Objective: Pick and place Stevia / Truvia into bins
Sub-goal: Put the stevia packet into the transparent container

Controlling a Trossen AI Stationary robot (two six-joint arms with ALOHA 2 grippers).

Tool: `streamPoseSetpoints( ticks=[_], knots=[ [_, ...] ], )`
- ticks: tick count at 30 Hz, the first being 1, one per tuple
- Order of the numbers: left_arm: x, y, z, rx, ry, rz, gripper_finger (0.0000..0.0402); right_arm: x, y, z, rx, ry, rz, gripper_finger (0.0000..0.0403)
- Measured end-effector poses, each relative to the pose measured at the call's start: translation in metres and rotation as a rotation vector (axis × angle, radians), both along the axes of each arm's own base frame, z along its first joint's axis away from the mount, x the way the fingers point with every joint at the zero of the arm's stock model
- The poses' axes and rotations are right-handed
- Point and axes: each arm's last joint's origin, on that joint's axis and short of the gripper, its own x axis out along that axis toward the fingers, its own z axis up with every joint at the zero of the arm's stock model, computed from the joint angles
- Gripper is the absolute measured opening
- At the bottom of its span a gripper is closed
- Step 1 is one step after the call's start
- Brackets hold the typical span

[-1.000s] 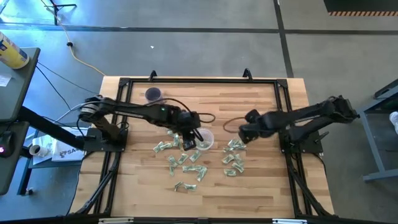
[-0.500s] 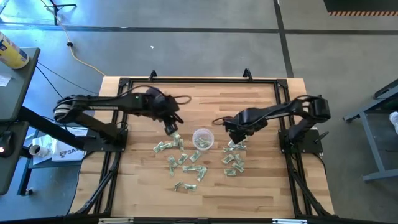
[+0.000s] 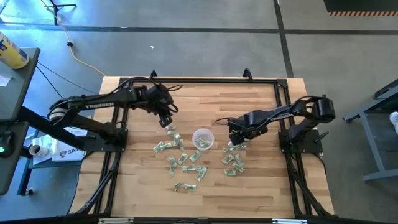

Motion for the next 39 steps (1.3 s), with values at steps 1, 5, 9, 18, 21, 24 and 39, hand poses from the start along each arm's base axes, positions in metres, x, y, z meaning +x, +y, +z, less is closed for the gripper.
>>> streamPoseSetpoints(
  ticks=[1, 5, 9, 18, 21, 24, 39],
  knots=[
    [0.0, 0.001, 0.0, -0.008, -0.008, -0.002, 0.0182, -0.001, 0.0, -0.001, -0.002, -0.014, -0.002, 0.0224],
    [0.0, 0.006, 0.002, -0.03, -0.042, 0.0, 0.0181, -0.01, -0.006, -0.012, 0.018, -0.034, -0.054, 0.0218],
    [0.0, 0.007, 0.002, -0.038, -0.044, 0.0, 0.0175, -0.014, -0.008, -0.016, 0.015, -0.043, -0.06, 0.0188],
    [0.0, 0.006, 0.001, -0.086, -0.056, 0.053, 0.0158, -0.009, -0.016, -0.014, -0.152, -0.066, -0.011, 0.0042],
    [0.0, 0.004, 0.001, -0.116, -0.061, 0.061, 0.0152, -0.003, -0.016, -0.004, -0.179, -0.102, 0.061, 0.0009],
    [0.003, -0.006, 0.001, -0.148, -0.06, 0.047, 0.0146, 0.005, -0.014, 0.014, -0.218, -0.153, 0.117, 0.0015],
    [-0.022, -0.079, 0.012, -0.137, 0.013, 0.246, 0.0133, 0.088, 0.001, 0.113, -0.326, -0.603, 0.644, 0.0008]
  ],
)
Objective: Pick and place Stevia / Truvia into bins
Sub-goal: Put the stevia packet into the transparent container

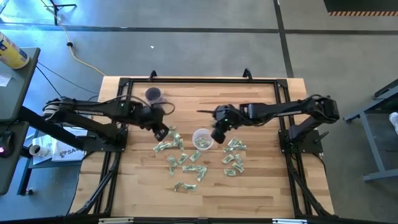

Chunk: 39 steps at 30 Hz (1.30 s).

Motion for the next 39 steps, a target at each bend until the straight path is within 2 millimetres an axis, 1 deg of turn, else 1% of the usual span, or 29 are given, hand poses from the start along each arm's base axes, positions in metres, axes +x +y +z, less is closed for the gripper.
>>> streamPoseSetpoints(
  ticks=[4, 5, 7, 9, 11, 13, 16, 19, 22, 23, 25, 29, 31, 34, 39],
  knots=[
    [-0.003, -0.014, 0.0, 0.002, -0.013, 0.041, 0.0135, 0.021, 0.001, -0.017, 0.002, 0.052, 0.107, 0.0008],
    [-0.003, -0.016, 0.0, 0.006, -0.013, 0.043, 0.0137, 0.025, 0.003, -0.022, 0.003, 0.067, 0.133, 0.0008],
    [-0.003, -0.02, 0.0, 0.007, -0.024, 0.046, 0.0139, 0.033, 0.008, -0.025, 0.005, 0.073, 0.185, 0.0009],
    [-0.003, -0.02, -0.008, -0.002, -0.03, 0.067, 0.0141, 0.04, 0.013, -0.027, -0.009, 0.07, 0.222, 0.0015],
    [-0.006, -0.02, -0.023, -0.014, -0.006, 0.099, 0.0145, 0.044, 0.016, -0.03, -0.025, 0.082, 0.249, 0.0029],
    [-0.007, -0.02, -0.034, -0.028, -0.035, 0.114, 0.0152, 0.046, 0.016, -0.031, -0.033, 0.089, 0.259, 0.0053],
    [-0.006, -0.02, -0.05, -0.063, -0.097, 0.107, 0.0171, 0.047, 0.015, -0.027, -0.057, 0.095, 0.244, 0.0106],
    [-0.002, -0.02, -0.055, -0.06, -0.146, 0.084, 0.0199, 0.042, 0.013, -0.021, -0.145, 0.15, 0.238, 0.0167],
    [0.0, -0.012, -0.057, -0.013, -0.137, 0.003, 0.0221, 0.034, 0.013, 0.001, -0.28, 0.132, 0.231, 0.0219],
    [0.001, -0.007, -0.057, 0.0, -0.137, -0.027, 0.0225, 0.03, 0.012, 0.009, -0.306, 0.126, 0.234, 0.0232],
    [0.001, 0.007, -0.058, 0.019, -0.121, -0.049, 0.0228, 0.021, 0.007, 0.017, -0.325, 0.154, 0.234, 0.0248],
    [0.003, 0.043, -0.064, 0.023, -0.087, -0.046, 0.0218, 0.009, -0.008, 0.016, -0.333, 0.253, 0.197, 0.0256],
    [0.004, 0.055, -0.068, 0.017, -0.073, -0.082, 0.021, 0.005, -0.013, 0.016, -0.357, 0.288, 0.169, 0.0256],
    [0.012, 0.064, -0.079, 0.035, -0.035, -0.159, 0.0198, 0.002, -0.017, 0.012, -0.376, 0.322, 0.145, 0.0257],
    [0.023, 0.066, -0.097, 0.024, 0.014, -0.237, 0.0196, -0.004, -0.018, -0.004, -0.342, 0.365, 0.121, 0.0257]
  ],
)
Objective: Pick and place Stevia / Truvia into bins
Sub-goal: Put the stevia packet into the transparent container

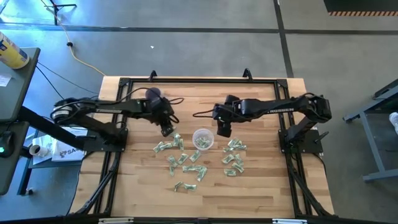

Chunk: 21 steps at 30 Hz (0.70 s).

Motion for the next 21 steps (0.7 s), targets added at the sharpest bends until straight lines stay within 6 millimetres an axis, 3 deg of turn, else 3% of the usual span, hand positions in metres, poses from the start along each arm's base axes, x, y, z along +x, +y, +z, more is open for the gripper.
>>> streamPoseSetpoints(
  ticks=[8, 21],
  knots=[
    [0.011, 0.003, -0.022, -0.018, 0.064, -0.003, 0.0211, -0.009, 0.001, -0.024, 0.03, 0.025, -0.071, 0.0257],
    [0.021, 0.001, -0.045, 0.03, 0.146, -0.026, 0.0195, -0.007, 0.0, -0.025, 0.005, -0.013, -0.116, 0.0257]
  ],
)
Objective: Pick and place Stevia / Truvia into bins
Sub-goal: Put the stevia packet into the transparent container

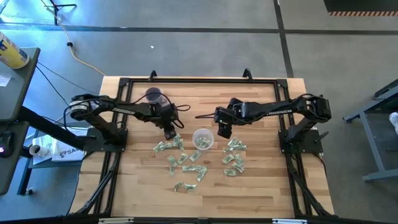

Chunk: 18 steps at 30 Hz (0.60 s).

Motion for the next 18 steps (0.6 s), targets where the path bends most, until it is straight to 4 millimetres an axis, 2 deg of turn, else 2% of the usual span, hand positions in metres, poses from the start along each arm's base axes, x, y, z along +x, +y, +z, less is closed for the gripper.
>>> streamPoseSetpoints(
  ticks=[4, 8, 12, 15, 18],
  knots=[
    [0.001, 0.001, -0.002, 0.011, 0.003, 0.005, 0.0153, 0.0, 0.0, 0.0, 0.004, -0.006, -0.014, 0.0257],
    [0.003, 0.002, -0.001, 0.03, -0.011, 0.012, 0.009, 0.001, 0.005, 0.001, -0.022, -0.011, -0.006, 0.0257],
    [0.004, 0.002, 0.001, 0.02, -0.015, 0.032, 0.0028, -0.002, 0.014, 0.011, -0.07, -0.04, 0.01, 0.0257],
    [0.009, 0.003, 0.007, -0.008, -0.029, 0.085, 0.0021, -0.009, 0.021, 0.024, -0.108, -0.085, 0.005, 0.0257],
    [0.019, 0.005, 0.018, -0.03, -0.082, 0.117, 0.0034, -0.019, 0.028, 0.04, -0.154, -0.128, -0.003, 0.0257]
  ],
)
